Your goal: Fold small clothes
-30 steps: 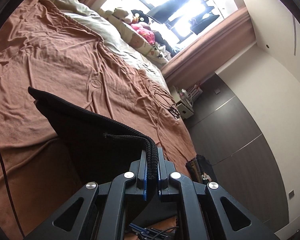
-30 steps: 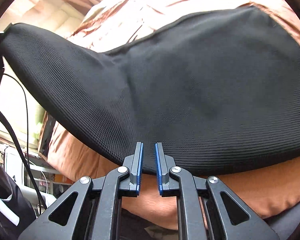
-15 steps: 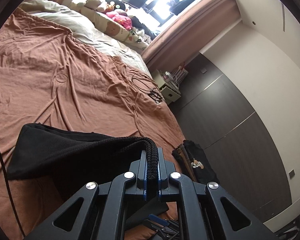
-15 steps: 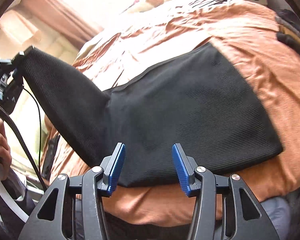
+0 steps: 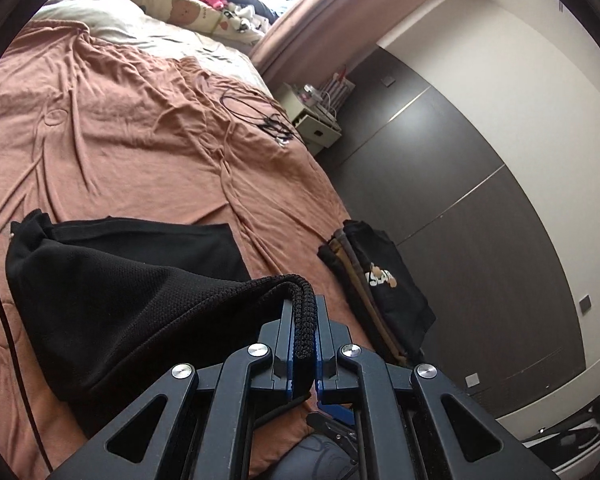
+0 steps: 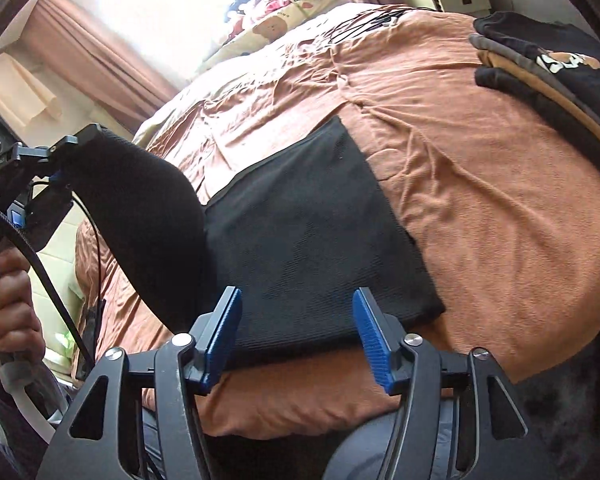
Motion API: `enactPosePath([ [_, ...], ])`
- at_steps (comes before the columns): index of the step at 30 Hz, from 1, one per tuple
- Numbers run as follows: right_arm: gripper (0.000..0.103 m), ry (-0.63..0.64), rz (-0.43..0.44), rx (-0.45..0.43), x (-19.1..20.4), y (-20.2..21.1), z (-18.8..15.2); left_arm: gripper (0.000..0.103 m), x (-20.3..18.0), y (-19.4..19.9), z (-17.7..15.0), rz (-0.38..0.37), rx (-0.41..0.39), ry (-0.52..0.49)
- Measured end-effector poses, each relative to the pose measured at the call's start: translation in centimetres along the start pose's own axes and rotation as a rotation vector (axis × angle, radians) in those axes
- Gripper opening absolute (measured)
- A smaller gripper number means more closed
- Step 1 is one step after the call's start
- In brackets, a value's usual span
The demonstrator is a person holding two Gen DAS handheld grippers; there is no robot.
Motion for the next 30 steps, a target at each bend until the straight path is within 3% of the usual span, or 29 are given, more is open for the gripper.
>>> enactPosePath([
  [14,0.057,-0.055,-0.008,0.046,-4.0,0.0,-1.2,0.008,-1.8,-10.0,-6.7,0.061,0.206,-0.033],
  [16,0.057,-0.058,-0.015,0.062,-4.3,-0.4,-1.3,0.016,-1.6,-10.8,-7.3,0.065,0.243,-0.026],
  [20,0.057,-0.06,-0.015,0.079,-4.4,-0.9,-1.3,0.062,0.0,-10.3,-7.2,0.074,0.22,0.018],
  [23,0.057,-0.073,-0.025,0.104,-4.8,-1.5,-1.3,0.065,2.4,-8.9,-6.5,0.108,0.173,0.065],
  [30,0.057,-0.148,0.042,0.125,-5.4,-3.4,-1.0,0.065,8.4,-7.2,-6.1,0.183,0.131,0.205],
])
Point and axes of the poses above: each gripper's, at about its wrist camera, not at the fingertips, and y roughly against the way its jaws point, x to its left, z to its top, the point moved 7 cm from there along -y, roughly the way its jaws point, and after that the axes turned 13 degrees about y, right-handed, at the moved point
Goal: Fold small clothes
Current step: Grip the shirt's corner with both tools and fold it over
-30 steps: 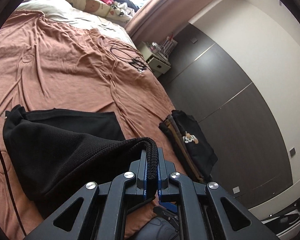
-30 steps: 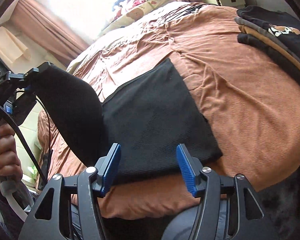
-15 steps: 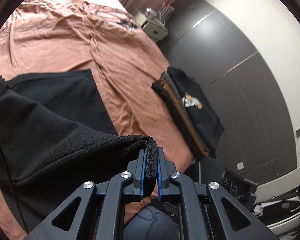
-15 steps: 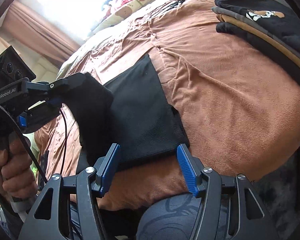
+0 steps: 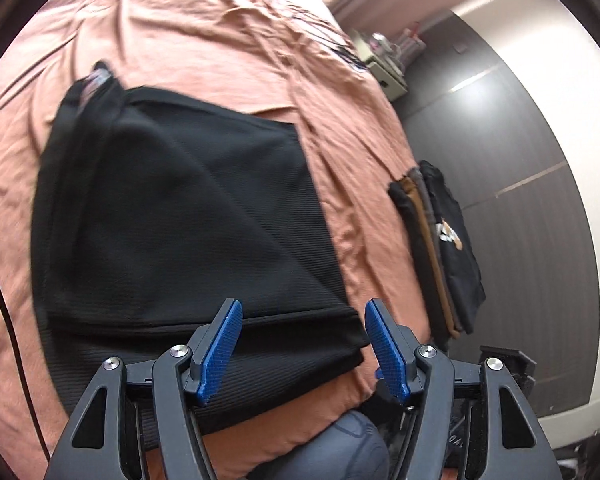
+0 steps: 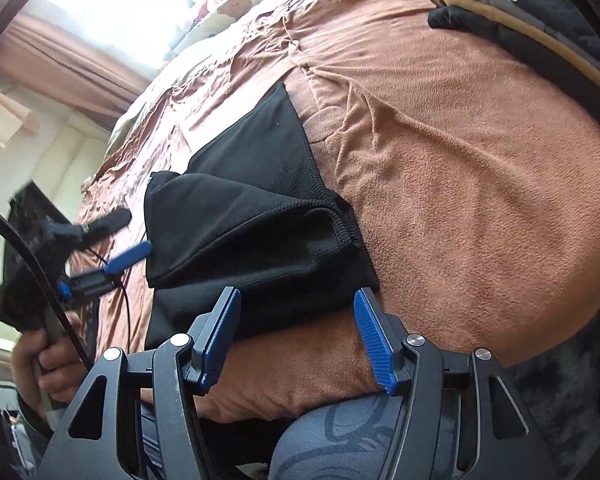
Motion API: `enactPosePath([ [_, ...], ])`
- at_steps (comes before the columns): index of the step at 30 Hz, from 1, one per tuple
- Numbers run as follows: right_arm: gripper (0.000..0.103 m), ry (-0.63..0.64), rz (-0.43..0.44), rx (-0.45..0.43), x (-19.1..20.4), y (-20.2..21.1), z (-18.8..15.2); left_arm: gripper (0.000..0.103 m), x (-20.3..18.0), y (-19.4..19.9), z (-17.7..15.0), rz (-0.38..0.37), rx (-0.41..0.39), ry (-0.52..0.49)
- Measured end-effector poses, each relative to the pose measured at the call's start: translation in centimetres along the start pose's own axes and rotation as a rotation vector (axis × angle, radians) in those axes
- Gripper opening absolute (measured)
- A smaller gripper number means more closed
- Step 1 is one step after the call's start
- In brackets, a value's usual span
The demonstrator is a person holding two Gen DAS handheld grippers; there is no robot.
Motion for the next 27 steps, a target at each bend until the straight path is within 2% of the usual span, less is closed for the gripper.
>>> enactPosePath([
  [7,0.043,-0.056,0.01,0.039,-0.9,-2.0,0.6,0.065,5.2,-0.8,-0.3,0.023,0.029,0.153],
  [12,0.043,-0.078,0.009,0.047,-0.9,-2.9,0.7,0.066,6.9,-2.0,-0.8,0.03,0.048,0.21],
  [16,0.042,-0.1,0.013,0.054,-1.0,-3.7,0.7,0.068,7.1,-2.8,-0.6,0.04,0.023,0.221],
  [19,0.028,-0.116,0.007,0.055,-1.3,-4.2,0.8,0.069,7.2,-3.4,0.0,0.053,-0.011,0.215],
  [20,0.02,-0.128,0.008,0.057,-1.4,-4.4,0.7,0.069,7.2,-3.5,0.2,0.052,-0.025,0.215],
  [22,0.011,-0.14,0.006,0.052,-1.6,-4.5,0.7,0.068,7.4,-3.2,1.0,0.036,-0.08,0.214],
  [23,0.007,-0.139,0.008,0.048,-1.7,-4.4,0.7,0.062,7.7,-3.0,1.3,0.037,-0.1,0.221],
  [24,0.004,-0.137,0.012,0.045,-1.6,-4.3,0.7,0.052,8.1,-2.9,1.5,0.042,-0.11,0.235],
  [25,0.003,-0.133,0.016,0.042,-1.6,-4.1,0.6,0.047,8.4,-2.8,1.7,0.05,-0.117,0.242],
  [27,0.001,-0.116,0.023,0.032,-1.1,-3.7,0.4,0.028,8.8,-2.6,2.2,0.074,-0.134,0.236],
])
Point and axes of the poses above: each gripper's, at about its wrist camera, not at the fingertips, and y roughly against the way its jaws point, x to its left, z to its top, the point moved 7 cm from there along -y, roughly the way its jaws point, and after that the axes turned 13 degrees about y, right-handed, at the moved point
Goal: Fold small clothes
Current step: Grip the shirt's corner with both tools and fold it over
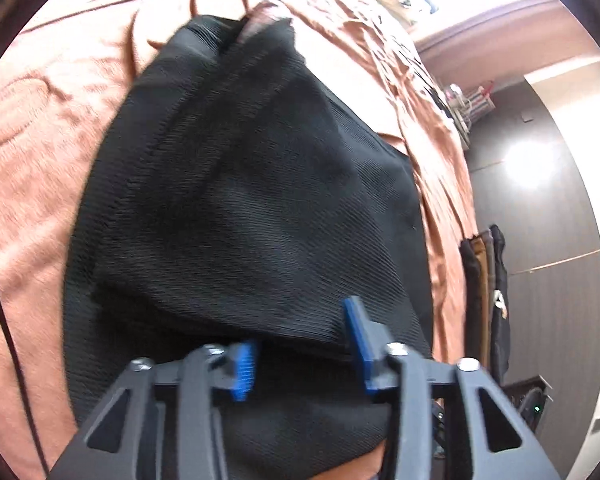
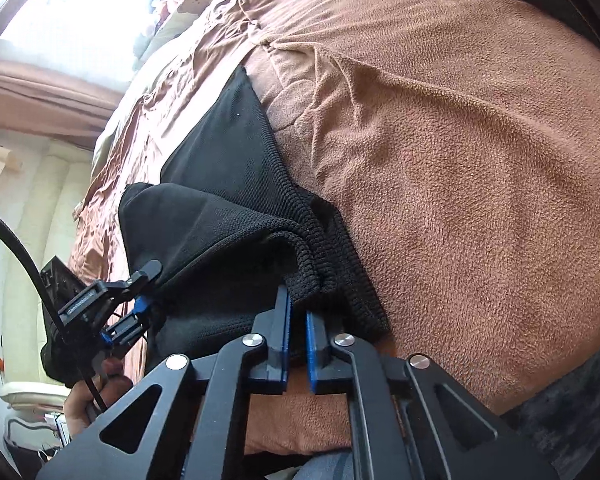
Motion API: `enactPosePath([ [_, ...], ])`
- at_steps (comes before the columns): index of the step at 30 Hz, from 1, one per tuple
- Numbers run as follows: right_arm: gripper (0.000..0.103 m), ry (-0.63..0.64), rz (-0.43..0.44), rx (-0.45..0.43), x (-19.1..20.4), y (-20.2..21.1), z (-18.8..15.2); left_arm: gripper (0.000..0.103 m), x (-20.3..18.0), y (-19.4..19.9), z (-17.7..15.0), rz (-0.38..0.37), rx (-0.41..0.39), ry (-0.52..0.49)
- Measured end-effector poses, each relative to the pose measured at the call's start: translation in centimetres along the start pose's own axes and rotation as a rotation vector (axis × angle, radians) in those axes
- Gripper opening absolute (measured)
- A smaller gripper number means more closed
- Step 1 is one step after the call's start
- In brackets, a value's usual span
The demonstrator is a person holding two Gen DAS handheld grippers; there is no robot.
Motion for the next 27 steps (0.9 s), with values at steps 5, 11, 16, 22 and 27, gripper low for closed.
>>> enactPosePath([
  [5,0.001,0.021,0.007,-0.005,0.3,0.7,-0.7,0.007,-0.5,0.6,1.7,0.004,-0.043,-0.013],
  [11,0.001,0.023,0.01,0.007,0.0,1.0,-1.7,0.007,-4.3,2.0,3.6,-0.052,-0.084,-0.095],
  [16,0.001,0.029,0.01,-0.006,0.0,1.6,-2.0,0.007,-7.6,2.0,4.7,-0.069,-0.086,-0.156],
  [22,0.0,0.019,-0.001,-0.013,-0.7,2.1,-2.2,0.007,-11.4,1.0,5.1,-0.066,-0.077,-0.24],
  [27,0.0,0.002,-0.013,-0.014,-1.6,2.6,-2.4,0.007,-13.9,-0.4,5.2,-0.056,-0.062,-0.281],
])
Point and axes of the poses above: each gripper's, at about its wrist camera, not at the fingertips, and y roughly against the way its jaws point, x to its left, z to its top, the point moved 7 cm from there along -y, roughly the way its jaws point, and after that the axes turned 13 degrees about y, right-handed, at the moved point
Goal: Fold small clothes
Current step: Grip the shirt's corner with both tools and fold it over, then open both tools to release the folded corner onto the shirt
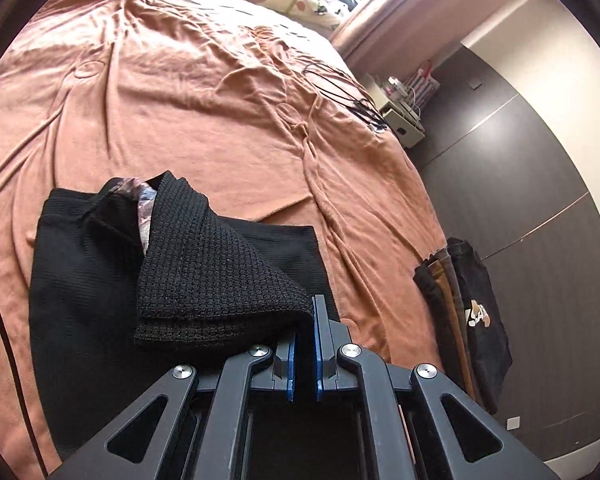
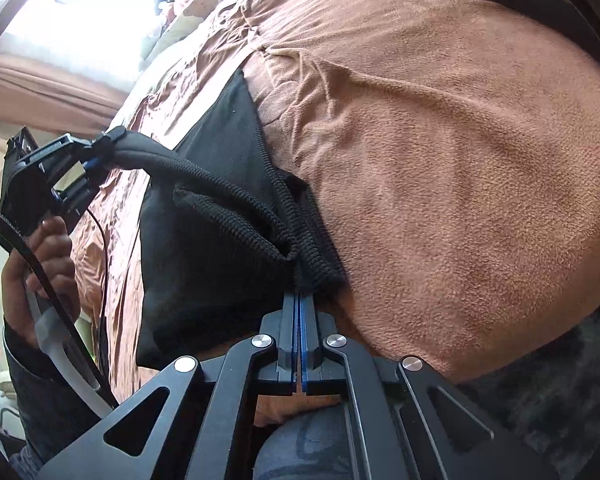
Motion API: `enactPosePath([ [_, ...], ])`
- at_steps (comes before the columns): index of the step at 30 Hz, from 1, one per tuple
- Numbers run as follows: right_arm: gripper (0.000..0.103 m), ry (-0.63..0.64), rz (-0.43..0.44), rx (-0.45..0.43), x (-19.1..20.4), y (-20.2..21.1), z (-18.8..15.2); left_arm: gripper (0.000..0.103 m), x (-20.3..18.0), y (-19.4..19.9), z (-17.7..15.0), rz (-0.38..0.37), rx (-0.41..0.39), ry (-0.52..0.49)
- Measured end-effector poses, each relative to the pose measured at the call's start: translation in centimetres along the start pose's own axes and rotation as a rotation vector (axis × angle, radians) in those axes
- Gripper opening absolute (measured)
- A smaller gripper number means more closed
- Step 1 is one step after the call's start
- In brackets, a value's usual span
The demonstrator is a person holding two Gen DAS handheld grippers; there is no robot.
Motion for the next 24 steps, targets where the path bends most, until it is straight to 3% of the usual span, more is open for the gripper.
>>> enactPosePath([
  [6,0.0,0.013,0.037,-0.031,0.0,1.1,0.6,0.007,-1.8,-2.6,0.8,0.034,0.031,-0.06],
  [14,0.0,-0.011,0.11,0.004,-0.2,-0.8,1.2,0.007,-2.9,-5.7,1.0,0.064,0.078,-0.108],
  [24,0.0,-0.068,0.106,0.042,-1.4,-2.0,1.1,0.007,-2.4,-7.0,1.3,0.051,0.117,-0.115],
])
Point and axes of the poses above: each gripper's, at about its wrist camera, not at the fingertips, and y roughly against the way its jaws point, x to its left, z to its top, the point moved 7 cm from there along -y, roughly the way its jaws point, and after that the axes turned 13 degrees about y, right-handed, at the moved point
